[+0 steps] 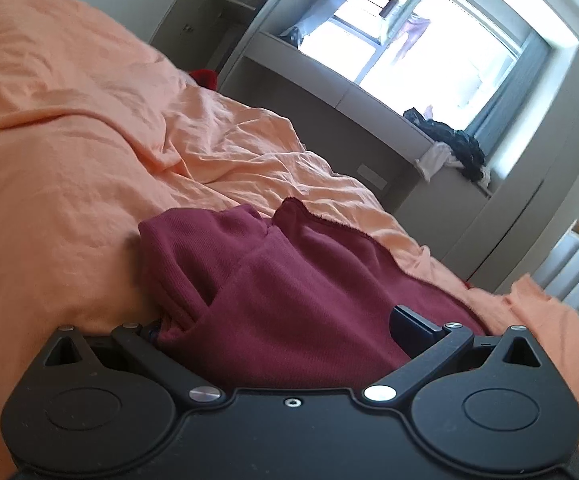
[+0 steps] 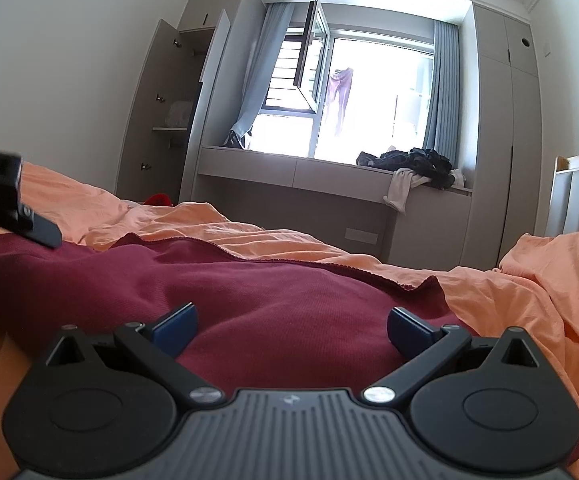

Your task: Fold small clothes

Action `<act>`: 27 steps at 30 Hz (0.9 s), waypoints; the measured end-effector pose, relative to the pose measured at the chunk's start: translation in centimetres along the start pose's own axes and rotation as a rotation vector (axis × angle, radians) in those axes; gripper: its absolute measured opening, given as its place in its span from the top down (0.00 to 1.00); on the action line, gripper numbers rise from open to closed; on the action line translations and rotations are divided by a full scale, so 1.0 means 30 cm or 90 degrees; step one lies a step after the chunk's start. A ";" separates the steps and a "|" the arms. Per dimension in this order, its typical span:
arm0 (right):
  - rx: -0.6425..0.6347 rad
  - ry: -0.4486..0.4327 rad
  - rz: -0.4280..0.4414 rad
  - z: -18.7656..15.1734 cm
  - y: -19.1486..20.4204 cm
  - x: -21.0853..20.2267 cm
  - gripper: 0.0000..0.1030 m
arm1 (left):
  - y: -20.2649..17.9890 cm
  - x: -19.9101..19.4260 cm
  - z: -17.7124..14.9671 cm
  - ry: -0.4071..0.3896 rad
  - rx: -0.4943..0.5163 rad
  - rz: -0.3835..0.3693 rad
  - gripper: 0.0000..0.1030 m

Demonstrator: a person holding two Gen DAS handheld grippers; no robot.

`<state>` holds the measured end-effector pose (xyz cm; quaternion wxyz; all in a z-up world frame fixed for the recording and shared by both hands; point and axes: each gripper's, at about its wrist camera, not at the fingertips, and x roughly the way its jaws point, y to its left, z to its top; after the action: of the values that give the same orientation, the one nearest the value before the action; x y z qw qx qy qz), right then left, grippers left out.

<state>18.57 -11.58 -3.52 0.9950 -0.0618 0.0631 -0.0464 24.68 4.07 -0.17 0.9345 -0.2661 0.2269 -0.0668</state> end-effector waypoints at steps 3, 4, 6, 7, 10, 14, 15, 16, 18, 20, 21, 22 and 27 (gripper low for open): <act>-0.006 0.004 0.000 0.007 0.001 -0.001 0.00 | -0.012 0.004 0.017 0.003 -0.015 0.039 0.18; -0.009 0.005 0.001 0.012 0.001 0.000 0.00 | -0.022 0.006 0.022 0.001 -0.009 0.057 0.29; -0.020 0.007 0.004 0.020 -0.001 -0.004 0.00 | -0.041 0.013 0.034 -0.005 0.014 0.074 0.51; -0.026 0.008 0.007 0.023 -0.002 -0.006 0.00 | -0.048 0.019 0.041 -0.003 0.023 0.078 0.69; -0.047 0.012 0.019 0.031 -0.010 -0.015 0.00 | -0.075 0.033 0.065 0.001 0.033 0.087 0.84; -0.076 0.023 0.040 0.045 -0.021 -0.028 0.00 | -0.178 0.019 0.100 -0.036 0.103 0.059 0.87; -0.085 0.026 0.047 0.050 -0.027 -0.031 0.00 | -0.212 0.016 0.110 -0.041 0.124 0.045 0.87; -0.094 0.030 0.055 0.055 -0.035 -0.036 0.00 | -0.249 0.014 0.119 -0.043 0.144 0.031 0.87; -0.113 0.037 0.073 0.068 -0.053 -0.048 0.00 | -0.339 0.008 0.132 -0.047 0.192 -0.004 0.87; -0.134 0.040 0.083 0.082 -0.085 -0.062 0.00 | -0.423 0.005 0.134 -0.049 0.237 -0.040 0.87; -0.145 0.041 0.083 0.088 -0.102 -0.068 0.00 | -0.476 0.001 0.131 -0.051 0.264 -0.061 0.87; -0.154 0.040 0.076 0.092 -0.128 -0.073 0.00 | -0.515 -0.002 0.125 -0.054 0.285 -0.076 0.87; -0.118 0.076 0.041 0.099 -0.329 -0.071 0.00 | -0.696 -0.004 0.040 -0.045 0.372 -0.151 0.87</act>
<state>16.03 -20.77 0.93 0.9805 -0.1485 0.1284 -0.0121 25.05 -13.08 11.79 0.9644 -0.0130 0.1331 -0.2282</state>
